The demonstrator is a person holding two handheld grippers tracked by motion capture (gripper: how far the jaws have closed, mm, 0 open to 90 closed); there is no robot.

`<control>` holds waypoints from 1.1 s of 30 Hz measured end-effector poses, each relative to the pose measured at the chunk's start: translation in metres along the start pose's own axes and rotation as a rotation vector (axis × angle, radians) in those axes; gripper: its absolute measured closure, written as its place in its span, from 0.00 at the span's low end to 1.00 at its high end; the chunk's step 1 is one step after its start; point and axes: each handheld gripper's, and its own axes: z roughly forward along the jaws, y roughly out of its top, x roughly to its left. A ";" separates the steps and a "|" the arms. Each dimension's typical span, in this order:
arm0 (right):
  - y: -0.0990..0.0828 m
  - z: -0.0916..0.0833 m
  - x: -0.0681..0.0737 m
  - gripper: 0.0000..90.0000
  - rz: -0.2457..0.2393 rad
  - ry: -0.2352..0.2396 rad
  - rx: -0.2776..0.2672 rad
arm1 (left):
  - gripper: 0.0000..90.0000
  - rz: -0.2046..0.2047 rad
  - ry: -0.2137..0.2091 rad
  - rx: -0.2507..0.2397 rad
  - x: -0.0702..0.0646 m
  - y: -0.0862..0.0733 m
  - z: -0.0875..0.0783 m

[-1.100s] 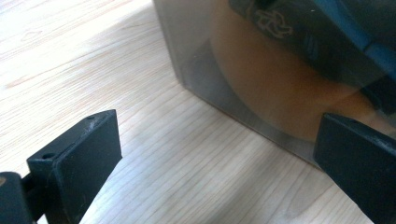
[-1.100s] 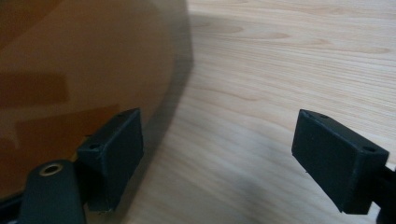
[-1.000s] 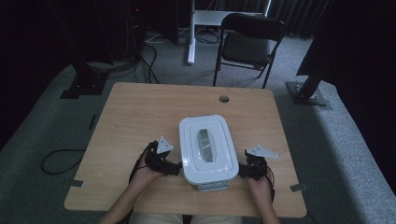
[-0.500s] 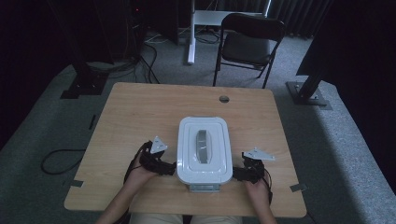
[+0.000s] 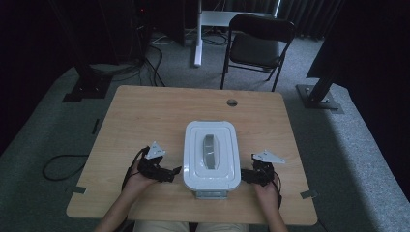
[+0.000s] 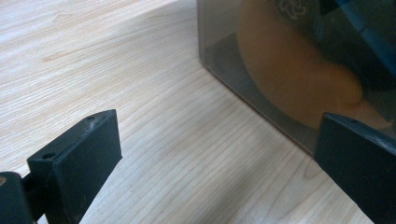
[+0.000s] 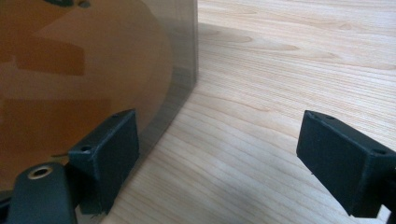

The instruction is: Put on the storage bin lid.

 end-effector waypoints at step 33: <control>-0.033 -0.039 -0.040 0.14 0.043 -0.154 0.003 | 0.02 -0.119 0.126 0.098 0.034 -0.044 -0.022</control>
